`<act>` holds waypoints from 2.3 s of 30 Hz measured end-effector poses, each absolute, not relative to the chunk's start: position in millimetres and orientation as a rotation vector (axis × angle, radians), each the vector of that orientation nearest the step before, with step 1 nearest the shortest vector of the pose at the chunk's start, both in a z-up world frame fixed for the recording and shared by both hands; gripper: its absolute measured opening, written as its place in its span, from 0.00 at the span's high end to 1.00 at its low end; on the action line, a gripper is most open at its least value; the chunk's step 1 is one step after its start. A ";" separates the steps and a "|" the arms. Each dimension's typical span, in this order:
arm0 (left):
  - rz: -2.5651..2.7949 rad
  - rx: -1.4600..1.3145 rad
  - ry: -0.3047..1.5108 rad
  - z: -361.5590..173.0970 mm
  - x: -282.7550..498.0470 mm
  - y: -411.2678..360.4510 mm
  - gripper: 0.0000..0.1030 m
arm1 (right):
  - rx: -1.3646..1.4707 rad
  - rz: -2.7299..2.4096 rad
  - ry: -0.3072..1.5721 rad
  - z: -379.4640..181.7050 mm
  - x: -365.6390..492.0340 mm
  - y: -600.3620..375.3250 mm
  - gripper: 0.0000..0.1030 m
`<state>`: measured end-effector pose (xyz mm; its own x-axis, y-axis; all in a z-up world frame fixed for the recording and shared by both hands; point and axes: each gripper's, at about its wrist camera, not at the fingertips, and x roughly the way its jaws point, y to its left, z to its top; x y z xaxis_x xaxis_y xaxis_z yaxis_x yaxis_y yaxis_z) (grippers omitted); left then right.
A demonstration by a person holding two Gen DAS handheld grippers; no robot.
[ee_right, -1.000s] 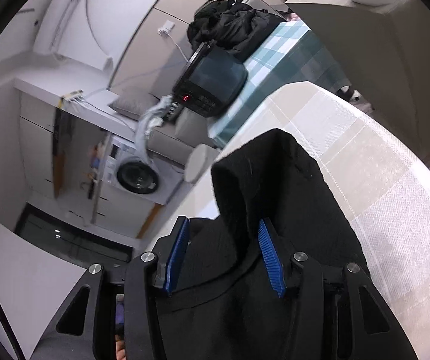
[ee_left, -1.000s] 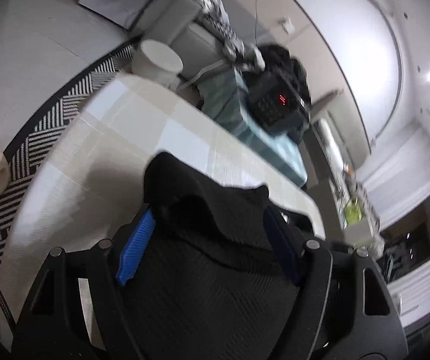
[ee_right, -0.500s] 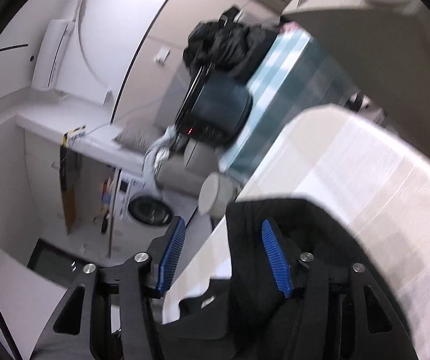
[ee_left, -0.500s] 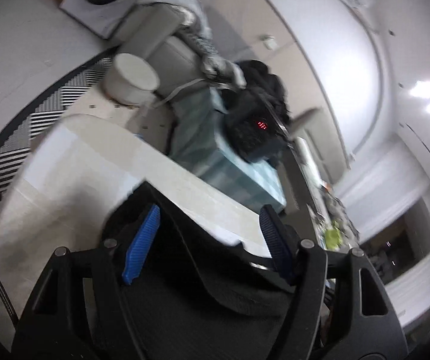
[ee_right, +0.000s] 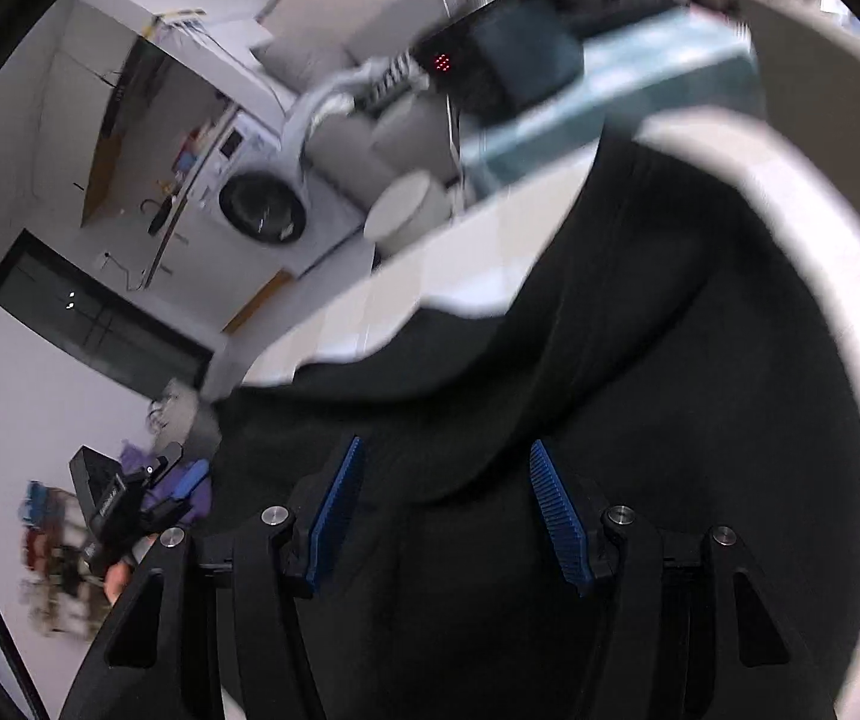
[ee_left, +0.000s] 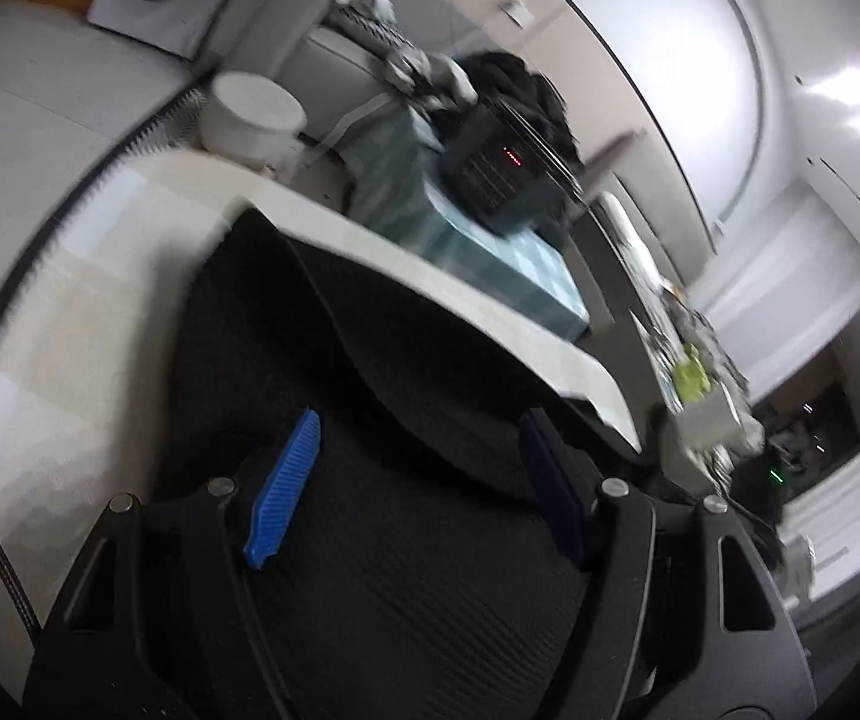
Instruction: Fold small clothes
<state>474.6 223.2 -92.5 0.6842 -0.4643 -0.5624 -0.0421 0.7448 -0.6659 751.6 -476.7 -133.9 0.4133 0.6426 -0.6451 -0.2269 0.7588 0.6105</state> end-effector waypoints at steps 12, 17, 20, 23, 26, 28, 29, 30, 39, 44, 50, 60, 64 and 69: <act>-0.367 -0.498 0.949 -107.9 468.6 117.4 0.31 | 0.808 0.527 0.776 -131.8 814.8 -465.0 0.43; -0.333 -0.403 0.987 -116.1 494.3 78.9 0.30 | 0.676 0.529 0.802 -120.6 797.0 -466.9 0.43; -0.279 -0.456 0.955 -115.9 520.1 78.7 0.30 | 0.599 0.499 0.839 -119.8 777.9 -469.7 0.41; -0.138 -0.451 0.902 -112.7 542.2 87.0 0.30 | 0.461 0.475 0.890 -123.7 753.4 -469.0 0.39; -0.048 -0.516 0.865 -111.9 563.0 109.1 0.31 | 0.359 0.447 0.913 -131.9 732.4 -472.3 0.39; -0.039 -0.523 0.859 -110.2 568.5 112.5 0.31 | 0.352 0.425 0.928 -137.2 720.2 -483.2 0.39; -0.040 -0.529 0.859 -108.9 567.6 114.4 0.31 | 0.351 0.414 0.938 -138.1 714.8 -488.7 0.39; -0.049 -0.535 0.864 -108.5 564.3 115.0 0.31 | 0.352 0.406 0.941 -138.2 707.0 -494.8 0.39; -0.154 -0.462 0.902 -71.5 451.2 115.5 0.14 | 0.214 0.354 0.855 -117.3 632.6 -526.1 0.16; -0.087 -0.434 0.819 -37.8 363.7 118.6 0.01 | 0.173 0.323 0.839 -117.5 587.4 -548.4 0.10; 0.008 -0.489 0.793 -30.5 264.6 135.8 0.01 | 0.332 0.280 0.871 -139.1 539.2 -593.2 0.09; 0.124 -0.653 0.856 -75.2 168.7 170.9 0.01 | 0.554 0.311 0.940 -166.5 508.5 -624.7 0.17; 0.129 -0.702 0.852 -81.2 148.9 176.7 0.01 | 0.687 0.336 0.925 -172.6 514.0 -627.5 0.25; 0.137 -0.713 0.862 -87.6 151.2 176.7 0.01 | 0.671 0.224 0.956 -172.4 520.0 -627.6 0.74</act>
<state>151.2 176.7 -87.6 0.6579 -0.1664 -0.7345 -0.3855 0.7634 -0.5183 520.0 -627.6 -172.4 0.5719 0.4598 -0.6793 0.1097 0.7778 0.6188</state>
